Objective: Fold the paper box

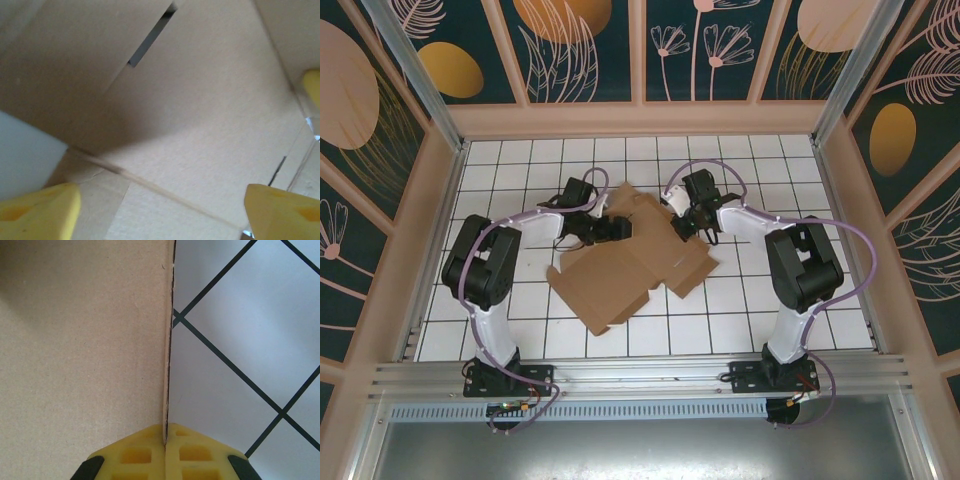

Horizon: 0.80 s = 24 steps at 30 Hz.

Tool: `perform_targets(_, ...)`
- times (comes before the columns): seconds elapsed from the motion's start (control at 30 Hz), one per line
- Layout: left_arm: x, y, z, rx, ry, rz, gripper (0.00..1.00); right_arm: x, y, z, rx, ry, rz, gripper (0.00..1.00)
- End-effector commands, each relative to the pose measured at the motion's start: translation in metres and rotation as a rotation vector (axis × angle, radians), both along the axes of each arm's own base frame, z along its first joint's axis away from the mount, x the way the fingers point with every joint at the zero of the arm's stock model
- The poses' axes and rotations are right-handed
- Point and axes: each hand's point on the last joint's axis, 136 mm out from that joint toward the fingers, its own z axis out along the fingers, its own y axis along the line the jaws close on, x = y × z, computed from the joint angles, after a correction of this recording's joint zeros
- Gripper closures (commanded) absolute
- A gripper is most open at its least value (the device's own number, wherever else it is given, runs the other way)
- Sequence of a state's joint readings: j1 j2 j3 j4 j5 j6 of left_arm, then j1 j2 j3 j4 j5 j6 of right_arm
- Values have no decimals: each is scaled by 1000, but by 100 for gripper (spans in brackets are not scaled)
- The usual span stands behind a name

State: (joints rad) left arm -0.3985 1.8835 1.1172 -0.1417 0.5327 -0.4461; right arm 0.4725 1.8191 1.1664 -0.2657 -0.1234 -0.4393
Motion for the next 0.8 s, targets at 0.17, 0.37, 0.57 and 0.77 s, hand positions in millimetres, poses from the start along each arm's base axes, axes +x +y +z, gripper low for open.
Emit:
perform_targets(0.17, 72, 11, 116, -22, -461, 195, 1, 13, 5, 49, -7, -188, -35, 100)
perform_targets(0.37, 97, 37, 162, 7, -628, 357, 1, 21, -6, 79, -94, -333, -100, 95)
perform_targets(0.57, 107, 74, 171, -59, -651, 458, 1, 19, -6, 98, -232, -472, -96, 100)
perform_targets(0.77, 108, 88, 166, -44, -667, 459, 1, 24, -10, 105, -407, -579, -129, 100)
